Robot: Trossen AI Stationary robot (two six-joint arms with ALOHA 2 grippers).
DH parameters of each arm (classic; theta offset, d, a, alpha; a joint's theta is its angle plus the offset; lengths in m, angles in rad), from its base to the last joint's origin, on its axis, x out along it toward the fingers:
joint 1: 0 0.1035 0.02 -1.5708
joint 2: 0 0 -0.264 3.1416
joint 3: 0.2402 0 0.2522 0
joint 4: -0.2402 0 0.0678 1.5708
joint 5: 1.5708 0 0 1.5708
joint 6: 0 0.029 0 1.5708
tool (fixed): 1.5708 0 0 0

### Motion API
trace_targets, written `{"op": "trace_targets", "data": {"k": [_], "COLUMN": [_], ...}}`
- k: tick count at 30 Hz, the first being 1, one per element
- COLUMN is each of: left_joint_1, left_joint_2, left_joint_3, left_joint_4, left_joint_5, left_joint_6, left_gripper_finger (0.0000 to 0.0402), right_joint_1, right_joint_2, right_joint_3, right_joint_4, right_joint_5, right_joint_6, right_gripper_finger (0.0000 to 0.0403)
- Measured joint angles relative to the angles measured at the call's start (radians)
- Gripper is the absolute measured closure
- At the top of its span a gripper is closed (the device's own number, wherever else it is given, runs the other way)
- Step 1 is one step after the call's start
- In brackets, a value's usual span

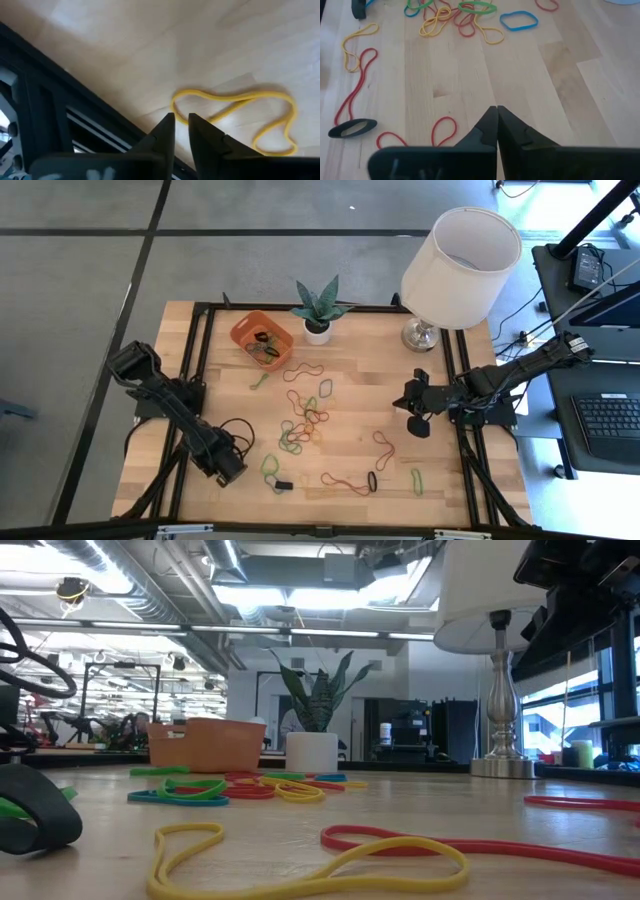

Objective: Pick and place rubber bands into bin
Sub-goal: Put the yellow rubber band into the orange bin

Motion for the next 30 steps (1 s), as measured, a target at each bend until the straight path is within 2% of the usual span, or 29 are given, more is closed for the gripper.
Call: {"op": "trace_targets", "data": {"k": [5,11,14,17,21,25,30], "left_joint_1": [-0.02,-0.03,-0.031,-0.03,-0.019,0.01,0.049], "left_joint_2": [-0.002,-0.004,-0.005,-0.006,-0.006,-0.044,-0.124], "left_joint_3": [-0.043,-0.091,-0.107,-0.109,-0.092,0.007,0.163], "left_joint_4": [0.045,0.138,0.157,0.18,0.165,0.05,-0.203], "left_joint_5": [0.013,0.025,0.034,0.037,0.026,-0.13,-0.353], "left_joint_6": [-0.007,-0.045,-0.056,-0.033,-0.069,-0.078,-0.02], "left_gripper_finger": [0.0325,0.0323,0.0344,0.0387,0.0399,0.04,0.04], "right_joint_1": [0.0,0.0,0.0,0.0,0.0,0.0,0.0], "right_joint_2": [0.0,0.0,0.0,0.0,0.0,0.0,0.0], "right_joint_3": [0.0,0.0,0.0,0.0,0.0,0.0,0.0], "right_joint_4": [0.0,0.0,0.0,0.0,0.0,0.002,0.021], "right_joint_5": [-0.008,-0.008,-0.008,-0.008,-0.008,-0.008,-0.003], "right_joint_6": [0.0,0.004,0.004,0.004,0.004,0.004,-0.001], "right_gripper_finger": [0.0398,0.0398,0.0398,0.0398,0.0398,0.0398,0.0398]}}
